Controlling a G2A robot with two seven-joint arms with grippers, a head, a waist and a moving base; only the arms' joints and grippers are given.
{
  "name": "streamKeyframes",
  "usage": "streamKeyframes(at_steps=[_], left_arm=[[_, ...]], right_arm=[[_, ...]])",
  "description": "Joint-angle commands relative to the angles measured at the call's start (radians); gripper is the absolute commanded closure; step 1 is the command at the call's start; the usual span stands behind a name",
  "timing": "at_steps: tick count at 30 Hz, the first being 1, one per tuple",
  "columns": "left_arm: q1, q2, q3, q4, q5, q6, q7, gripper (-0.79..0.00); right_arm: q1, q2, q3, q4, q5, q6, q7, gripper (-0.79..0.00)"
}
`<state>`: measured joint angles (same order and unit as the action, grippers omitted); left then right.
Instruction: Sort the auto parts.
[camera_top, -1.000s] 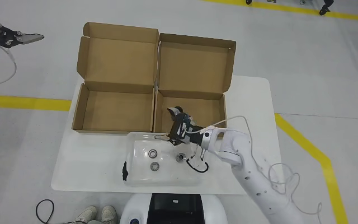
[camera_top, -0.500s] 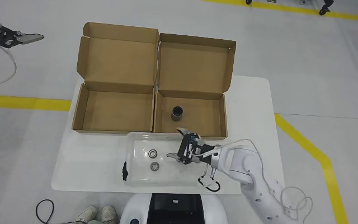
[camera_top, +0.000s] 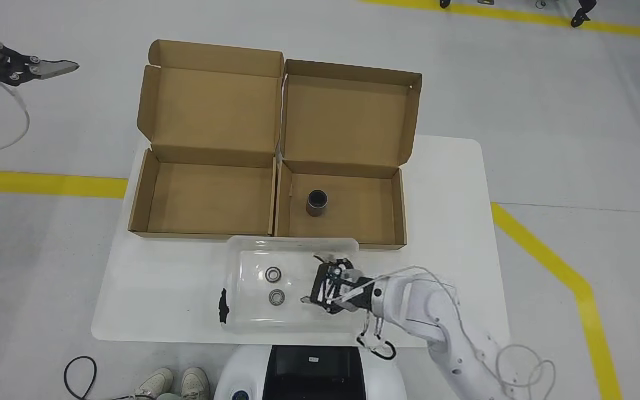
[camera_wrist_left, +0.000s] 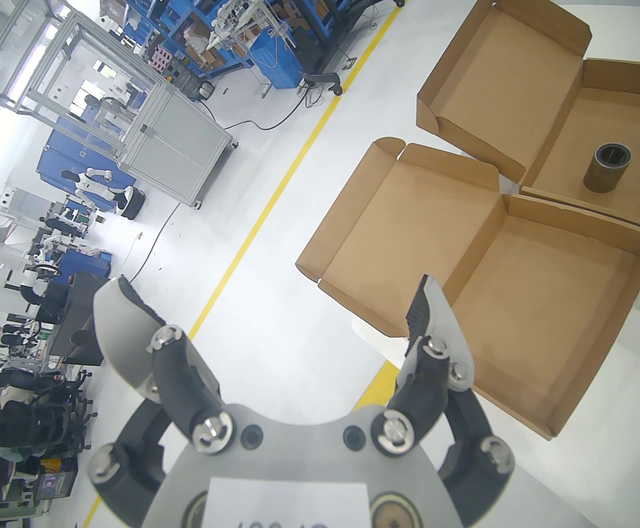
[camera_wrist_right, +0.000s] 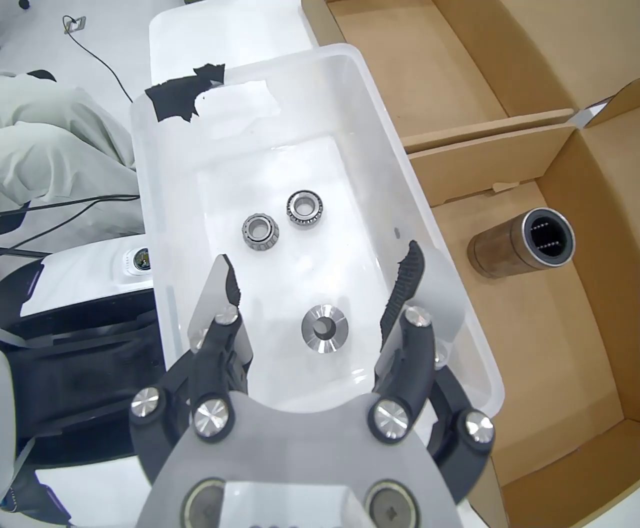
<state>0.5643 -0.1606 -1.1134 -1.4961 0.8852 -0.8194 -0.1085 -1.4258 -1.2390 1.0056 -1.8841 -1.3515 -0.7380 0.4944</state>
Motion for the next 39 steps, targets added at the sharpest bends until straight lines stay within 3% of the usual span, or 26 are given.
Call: streamKeyframes(at_steps=[1,3,21,28,30,32,33,35,39], left_arm=[[0.0,0.0,0.0,0.0,0.0,0.0,0.0,-0.785],[0.0,0.0,0.0,0.0,0.0,0.0,0.0,-0.785],[0.0,0.0,0.0,0.0,0.0,0.0,0.0,-0.785],[0.0,0.0,0.0,0.0,0.0,0.0,0.0,-0.785],[0.0,0.0,0.0,0.0,0.0,0.0,0.0,-0.785],[0.0,0.0,0.0,0.0,0.0,0.0,0.0,-0.785],[0.0,0.0,0.0,0.0,0.0,0.0,0.0,-0.785],[0.0,0.0,0.0,0.0,0.0,0.0,0.0,-0.785],[0.0,0.0,0.0,0.0,0.0,0.0,0.0,-0.785]], right_arm=[[0.006,-0.001,0.002,0.013,0.011,0.009,-0.073,-0.628],[0.008,-0.001,0.005,0.02,0.013,0.012,-0.099,-0.665],[0.007,-0.001,0.004,0.019,0.013,0.013,-0.101,-0.665],[0.004,0.01,-0.013,0.012,-0.055,-0.018,-0.082,-0.656],[-0.001,0.014,-0.012,0.016,-0.08,-0.016,-0.056,-0.634],[-0.003,0.017,-0.015,0.023,-0.101,-0.006,-0.02,-0.557],[-0.003,0.017,-0.018,0.027,-0.109,0.0,-0.001,-0.48],[0.002,0.017,-0.028,0.028,-0.115,0.008,0.031,-0.425],[0.017,0.016,-0.05,0.035,-0.124,0.019,0.084,-0.443]])
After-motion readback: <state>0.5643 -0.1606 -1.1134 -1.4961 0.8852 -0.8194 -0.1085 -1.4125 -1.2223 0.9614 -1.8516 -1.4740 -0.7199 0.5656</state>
